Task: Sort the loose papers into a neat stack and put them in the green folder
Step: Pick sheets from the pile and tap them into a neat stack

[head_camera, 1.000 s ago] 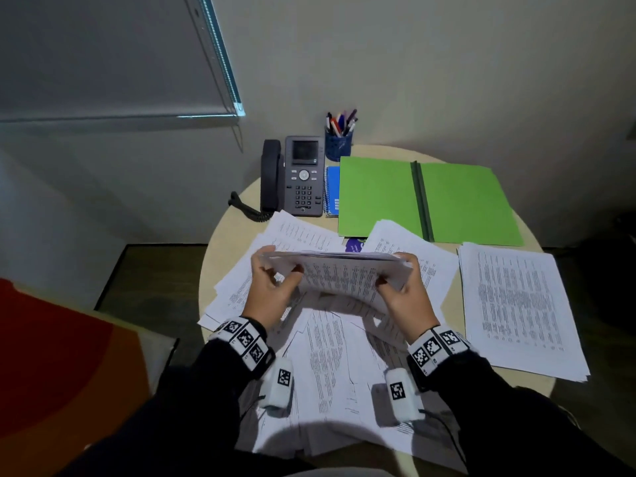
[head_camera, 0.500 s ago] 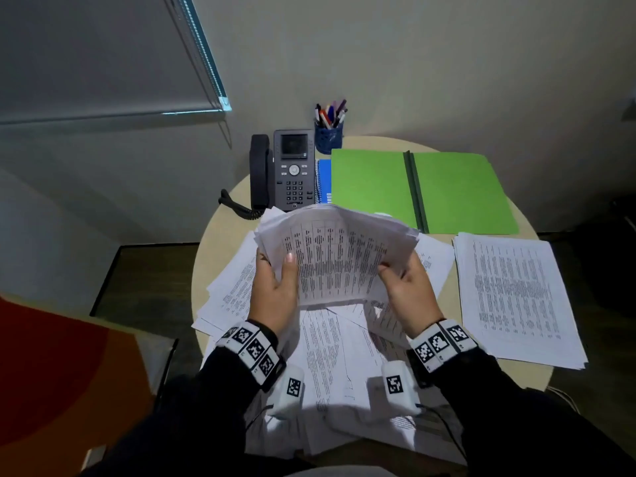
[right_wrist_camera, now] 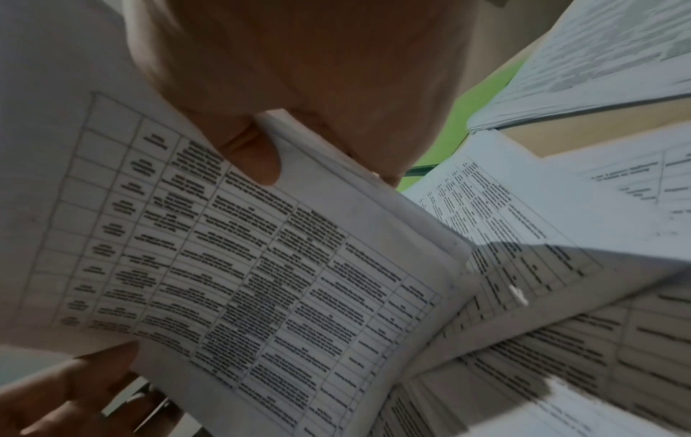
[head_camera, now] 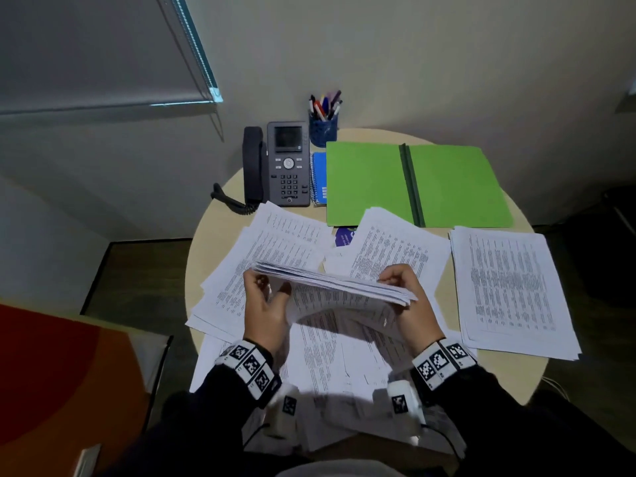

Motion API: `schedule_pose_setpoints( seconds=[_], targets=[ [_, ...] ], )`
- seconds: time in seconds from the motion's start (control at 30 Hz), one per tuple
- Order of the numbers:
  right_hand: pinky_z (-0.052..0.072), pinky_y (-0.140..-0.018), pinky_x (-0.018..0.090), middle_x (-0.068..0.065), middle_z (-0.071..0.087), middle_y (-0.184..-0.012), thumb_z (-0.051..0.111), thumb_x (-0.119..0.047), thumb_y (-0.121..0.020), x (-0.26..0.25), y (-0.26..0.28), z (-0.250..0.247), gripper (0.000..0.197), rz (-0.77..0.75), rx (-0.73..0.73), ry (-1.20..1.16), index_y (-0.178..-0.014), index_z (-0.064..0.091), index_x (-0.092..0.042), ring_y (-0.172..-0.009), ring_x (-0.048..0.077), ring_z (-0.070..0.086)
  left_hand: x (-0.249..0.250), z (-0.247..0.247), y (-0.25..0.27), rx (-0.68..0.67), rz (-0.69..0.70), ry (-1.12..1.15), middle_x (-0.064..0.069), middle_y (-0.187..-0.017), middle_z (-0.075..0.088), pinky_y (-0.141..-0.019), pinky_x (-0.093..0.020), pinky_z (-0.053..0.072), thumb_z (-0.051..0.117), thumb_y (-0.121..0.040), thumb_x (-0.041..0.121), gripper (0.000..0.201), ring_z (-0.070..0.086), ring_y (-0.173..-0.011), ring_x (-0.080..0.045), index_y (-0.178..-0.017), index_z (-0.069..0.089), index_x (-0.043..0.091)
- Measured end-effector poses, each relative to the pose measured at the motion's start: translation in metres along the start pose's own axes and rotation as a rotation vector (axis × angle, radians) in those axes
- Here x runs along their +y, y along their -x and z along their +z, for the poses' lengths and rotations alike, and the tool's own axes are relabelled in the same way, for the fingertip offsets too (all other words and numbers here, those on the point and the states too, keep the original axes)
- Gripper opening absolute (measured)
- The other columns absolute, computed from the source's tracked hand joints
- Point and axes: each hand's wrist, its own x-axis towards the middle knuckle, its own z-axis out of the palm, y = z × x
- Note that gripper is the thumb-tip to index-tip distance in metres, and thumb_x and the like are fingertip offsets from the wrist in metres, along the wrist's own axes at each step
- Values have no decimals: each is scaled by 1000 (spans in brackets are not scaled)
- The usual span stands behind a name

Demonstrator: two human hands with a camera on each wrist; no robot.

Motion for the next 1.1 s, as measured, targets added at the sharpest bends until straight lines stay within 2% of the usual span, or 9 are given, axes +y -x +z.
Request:
schedule_pose_setpoints(
  seconds=[0.17, 0.3, 0.47, 0.57, 0.67, 0.77, 0.83, 0.93, 1.1],
  targets=[
    [43, -71, 24, 6, 63, -88, 54, -9, -81, 3, 5, 1, 15, -55, 8, 5, -93, 60, -3, -81, 13, 58, -6, -10, 2, 3, -15, -98, -4, -112, 69, -95, -28, 51, 65, -84, 35, 44, 66, -106, -6, -119, 60, 9],
    [48, -83, 19, -17, 71, -98, 55, -13, -102, 6, 12, 3, 15, -27, 59, 40, -110, 66, -18, -96, 2, 64, -8, -5, 6, 9, -16, -117, 2, -122, 64, -97, -18, 47, 58, -104, 24, 37, 61, -117, -7, -135, 48, 8],
    [44, -80, 8, -33, 65, -102, 49, -8, -104, -34, 16, 20, 29, -191, 126, 79, -122, 57, -30, -99, -11, 60, 18, 18, 13, 36, 105, -65, 13, -129, 59, -102, -27, 50, 43, -110, 25, 27, 59, -119, 3, -133, 37, 38],
    [50, -88, 25, -20, 63, -106, 48, -8, -104, -65, 16, 25, 35, -297, 150, 50, -115, 51, -41, -101, 4, 60, 45, 24, 18, 44, 188, -76, 16, -132, 55, -107, -33, 45, 42, -109, 25, 39, 54, -124, 4, -130, 32, 56],
    [51, -87, 45, 2, 61, -109, 49, -11, -100, -82, 16, 22, 32, -375, 187, -39, -115, 48, -39, -100, 23, 59, 61, 21, 17, 49, 267, -4, 11, -140, 53, -110, -33, 44, 41, -108, 24, 43, 52, -132, -3, -146, 27, 40],
    [54, -92, 33, -4, 63, -115, 51, -8, -97, -71, 15, 18, 41, -356, 151, -73, -121, 47, -41, -108, 17, 62, 44, 13, 10, 43, 211, -23, 15, -128, 58, -104, -24, 49, 47, -107, 20, 39, 58, -121, 0, -143, 33, 22],
    [53, -97, 40, -6, 64, -116, 55, -10, -97, -41, 12, 18, 36, -214, 105, 27, -124, 47, -34, -110, 12, 63, 15, 10, 7, 12, 85, -74, 10, -118, 62, -96, -25, 51, 54, -105, 23, 21, 62, -116, -10, -123, 45, 25],
    [50, -103, 39, -9, 63, -123, 54, -4, -99, -7, 12, 17, 43, -39, 67, 87, -130, 45, -33, -116, 2, 60, -23, 5, 2, -32, -52, -205, 6, -101, 59, -71, -11, 47, 58, -103, 14, 18, 63, -92, -10, -117, 46, 13],
    [48, -84, 20, -6, 64, -110, 52, 3, -98, -4, 8, 16, 33, 40, 144, -8, -115, 51, -26, -103, -1, 62, -21, 5, 0, -35, -127, -199, 7, -106, 67, -66, -8, 46, 53, -106, 32, 26, 65, -85, 6, -128, 56, 18]
  ],
)
